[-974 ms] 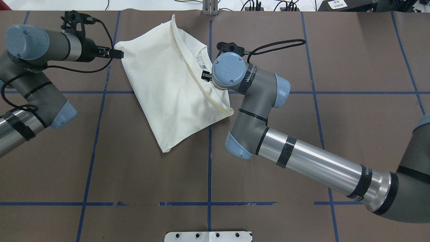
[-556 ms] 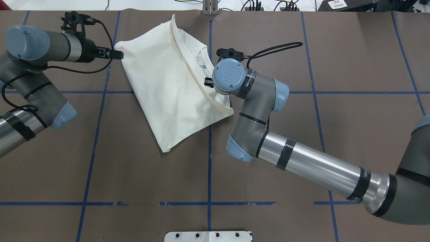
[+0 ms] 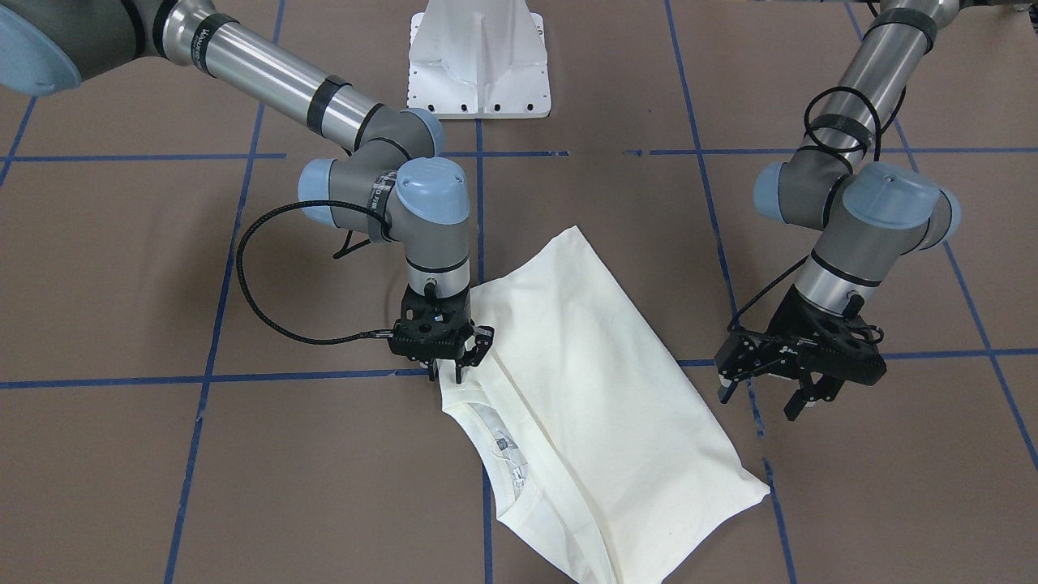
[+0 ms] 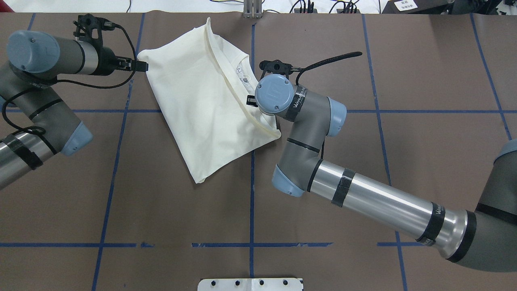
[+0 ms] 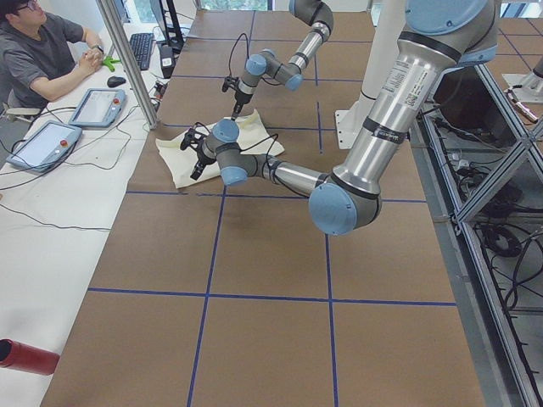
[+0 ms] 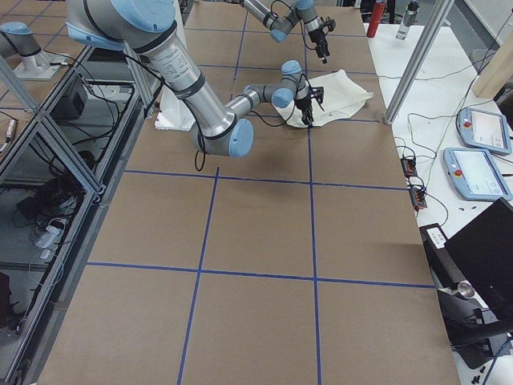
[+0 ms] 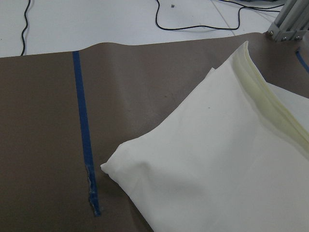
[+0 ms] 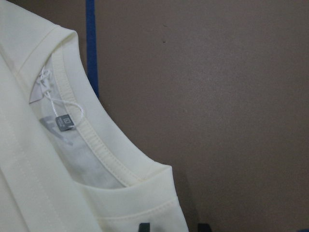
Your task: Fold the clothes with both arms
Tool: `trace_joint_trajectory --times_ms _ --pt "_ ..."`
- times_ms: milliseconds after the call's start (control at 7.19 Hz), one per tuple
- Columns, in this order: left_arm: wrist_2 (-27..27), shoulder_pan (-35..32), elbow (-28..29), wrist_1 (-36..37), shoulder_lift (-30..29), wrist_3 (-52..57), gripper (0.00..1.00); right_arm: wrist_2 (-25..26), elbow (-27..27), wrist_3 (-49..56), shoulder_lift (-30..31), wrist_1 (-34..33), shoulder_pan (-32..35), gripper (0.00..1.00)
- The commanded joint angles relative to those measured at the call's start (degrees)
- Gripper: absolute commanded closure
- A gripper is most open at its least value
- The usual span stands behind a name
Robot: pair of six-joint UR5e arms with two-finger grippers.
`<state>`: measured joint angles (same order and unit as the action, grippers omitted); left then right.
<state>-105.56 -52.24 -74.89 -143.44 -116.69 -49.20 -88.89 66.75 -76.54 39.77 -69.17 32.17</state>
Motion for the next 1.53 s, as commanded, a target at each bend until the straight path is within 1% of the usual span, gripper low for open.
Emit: trace_joint_trajectory --times_ms 0,278,417,556,695,835,974,1113,1391 --pt "0.00 0.03 0.00 0.00 0.06 0.07 0.00 0.03 -0.30 -0.01 0.04 0.00 -0.01 0.99" --pt "0.00 0.03 0.00 0.00 -0.02 0.07 0.00 -0.06 -0.04 -0.01 -0.22 -0.09 -0.01 1.00" --pt "0.00 0.03 0.00 0.00 -0.02 -0.02 0.00 -0.67 1.79 -0.01 0.13 -1.13 0.08 1.00" --pt "0.00 0.12 -0.08 0.00 -0.02 -0.02 0.00 -0.76 8.50 -0.01 3.79 -4.80 0.08 1.00" --pt "0.00 0.12 -0.08 0.00 -0.11 -0.02 0.00 -0.15 18.32 -0.54 10.70 -6.14 -1.75 1.00" --pt "0.00 0.12 -0.08 0.00 -0.11 -0.02 0.00 1.85 27.12 -0.89 16.08 -9.20 -4.98 1.00" --pt "0.00 0.12 -0.08 0.00 -0.11 0.07 0.00 6.66 33.90 -2.02 20.04 -11.06 -9.80 1.00" --pt "0.00 0.12 -0.17 0.00 -0.11 0.07 0.00 7.75 36.49 -3.43 22.69 -11.07 -11.42 1.00" --pt "0.00 0.21 -0.26 0.00 -0.20 0.07 0.00 7.85 37.05 -3.44 24.56 -10.99 -11.61 1.00"
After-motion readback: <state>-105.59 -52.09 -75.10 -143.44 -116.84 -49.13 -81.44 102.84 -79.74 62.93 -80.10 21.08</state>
